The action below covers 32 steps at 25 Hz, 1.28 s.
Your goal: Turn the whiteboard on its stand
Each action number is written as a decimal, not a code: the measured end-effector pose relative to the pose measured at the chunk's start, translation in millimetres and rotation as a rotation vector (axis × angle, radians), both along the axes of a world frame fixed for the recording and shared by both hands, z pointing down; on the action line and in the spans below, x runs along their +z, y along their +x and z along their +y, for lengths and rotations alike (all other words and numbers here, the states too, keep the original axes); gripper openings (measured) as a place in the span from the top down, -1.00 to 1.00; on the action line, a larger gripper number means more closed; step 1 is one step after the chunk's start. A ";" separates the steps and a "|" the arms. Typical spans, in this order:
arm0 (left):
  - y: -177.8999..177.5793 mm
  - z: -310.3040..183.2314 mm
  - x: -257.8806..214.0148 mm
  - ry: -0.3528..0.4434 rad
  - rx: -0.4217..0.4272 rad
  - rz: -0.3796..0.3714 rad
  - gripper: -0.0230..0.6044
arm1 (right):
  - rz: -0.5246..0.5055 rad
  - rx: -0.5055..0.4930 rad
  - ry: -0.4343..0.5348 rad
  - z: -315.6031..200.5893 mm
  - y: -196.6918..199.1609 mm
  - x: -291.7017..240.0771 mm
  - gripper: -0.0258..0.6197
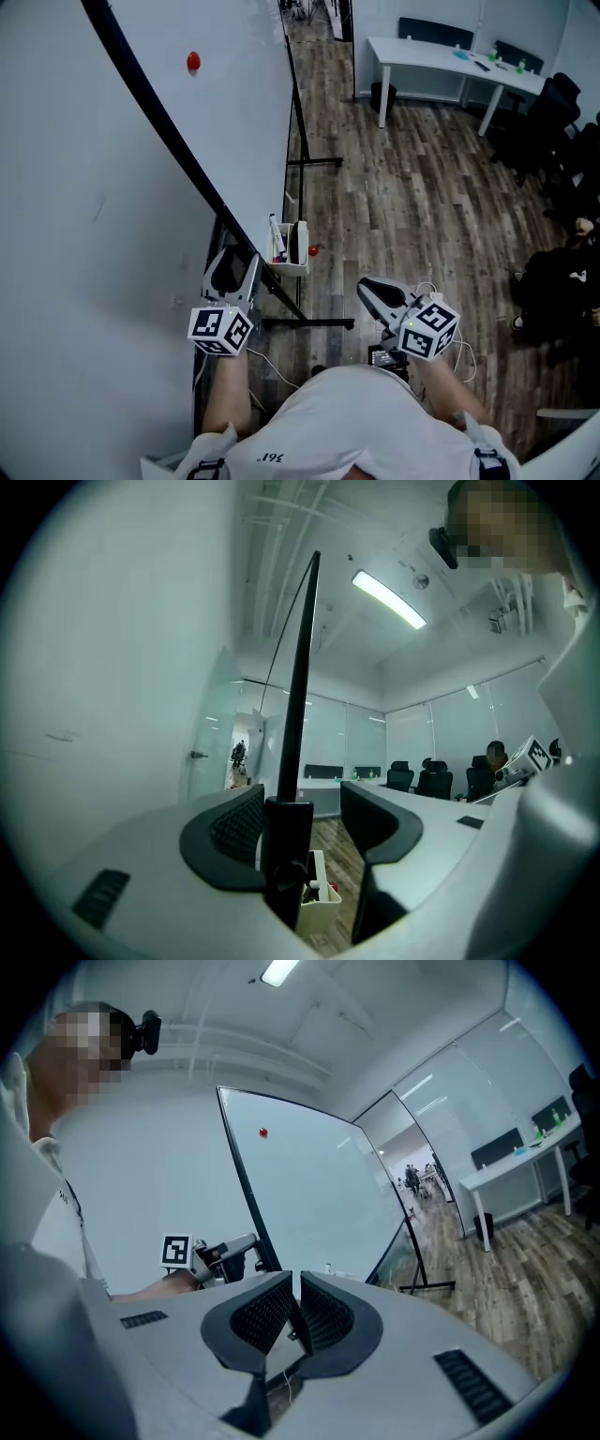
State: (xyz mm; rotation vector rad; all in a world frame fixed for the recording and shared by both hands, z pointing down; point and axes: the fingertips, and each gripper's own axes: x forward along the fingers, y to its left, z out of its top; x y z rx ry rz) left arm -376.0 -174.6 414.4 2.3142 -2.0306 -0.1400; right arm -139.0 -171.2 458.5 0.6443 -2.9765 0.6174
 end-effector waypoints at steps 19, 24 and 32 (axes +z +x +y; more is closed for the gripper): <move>-3.7 -46.6 -1.2 -0.011 0.030 -0.007 0.17 | 0.004 0.038 -0.006 -6.6 1.4 7.5 0.83; -7.5 -47.1 1.4 -0.016 0.035 -0.024 0.37 | 0.005 0.037 -0.013 -7.9 -1.0 11.8 0.83; -3.0 -44.4 -3.7 -0.011 0.031 -0.035 0.39 | 0.007 0.031 -0.031 -4.3 4.5 12.7 0.83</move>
